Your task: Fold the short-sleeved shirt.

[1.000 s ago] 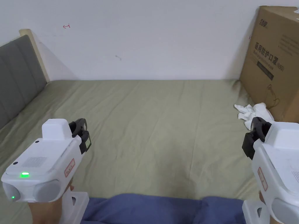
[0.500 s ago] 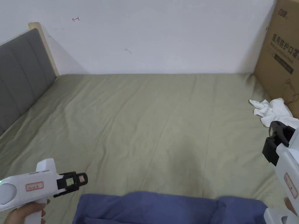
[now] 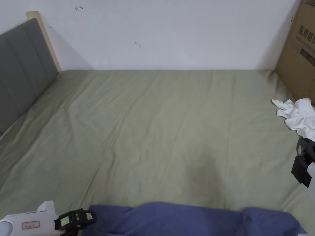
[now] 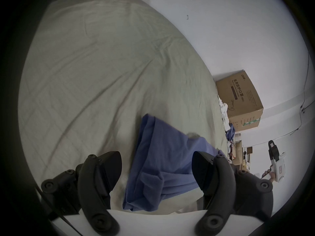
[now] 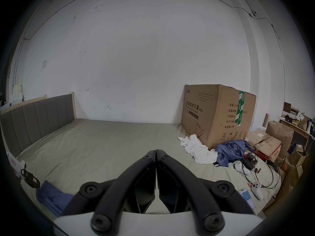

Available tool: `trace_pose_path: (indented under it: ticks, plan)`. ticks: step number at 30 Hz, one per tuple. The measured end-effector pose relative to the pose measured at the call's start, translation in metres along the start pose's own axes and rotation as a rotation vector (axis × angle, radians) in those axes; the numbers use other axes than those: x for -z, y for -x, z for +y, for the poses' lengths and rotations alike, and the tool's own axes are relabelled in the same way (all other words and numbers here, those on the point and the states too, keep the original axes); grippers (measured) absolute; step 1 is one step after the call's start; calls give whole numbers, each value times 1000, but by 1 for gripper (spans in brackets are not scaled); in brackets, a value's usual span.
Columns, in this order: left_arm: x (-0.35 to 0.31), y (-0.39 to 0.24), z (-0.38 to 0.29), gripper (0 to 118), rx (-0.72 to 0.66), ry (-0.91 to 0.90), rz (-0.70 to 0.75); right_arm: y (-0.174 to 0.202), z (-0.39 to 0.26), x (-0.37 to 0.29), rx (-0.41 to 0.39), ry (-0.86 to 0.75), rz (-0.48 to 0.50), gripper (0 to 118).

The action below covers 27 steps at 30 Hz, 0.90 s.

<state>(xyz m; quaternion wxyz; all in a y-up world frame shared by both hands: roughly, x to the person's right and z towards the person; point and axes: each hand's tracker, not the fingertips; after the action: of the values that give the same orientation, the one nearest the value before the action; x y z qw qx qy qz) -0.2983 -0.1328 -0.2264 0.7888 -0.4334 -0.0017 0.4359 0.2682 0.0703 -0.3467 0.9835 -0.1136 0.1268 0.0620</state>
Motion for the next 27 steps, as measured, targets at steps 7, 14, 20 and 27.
trace_pose_path:
  ticks: [7,14,20,27]
  plan:
    - [30,30,-3,46,37,47,14,6,1,2,-2,15,8,0]
    - [34,4,-16,9,53,33,69,5,4,0,10,21,14,0]
    - [0,-24,-4,7,199,-38,174,-1,7,-3,22,7,17,0]
    - [-50,-1,21,7,199,-107,287,-9,12,-14,44,-12,37,0]
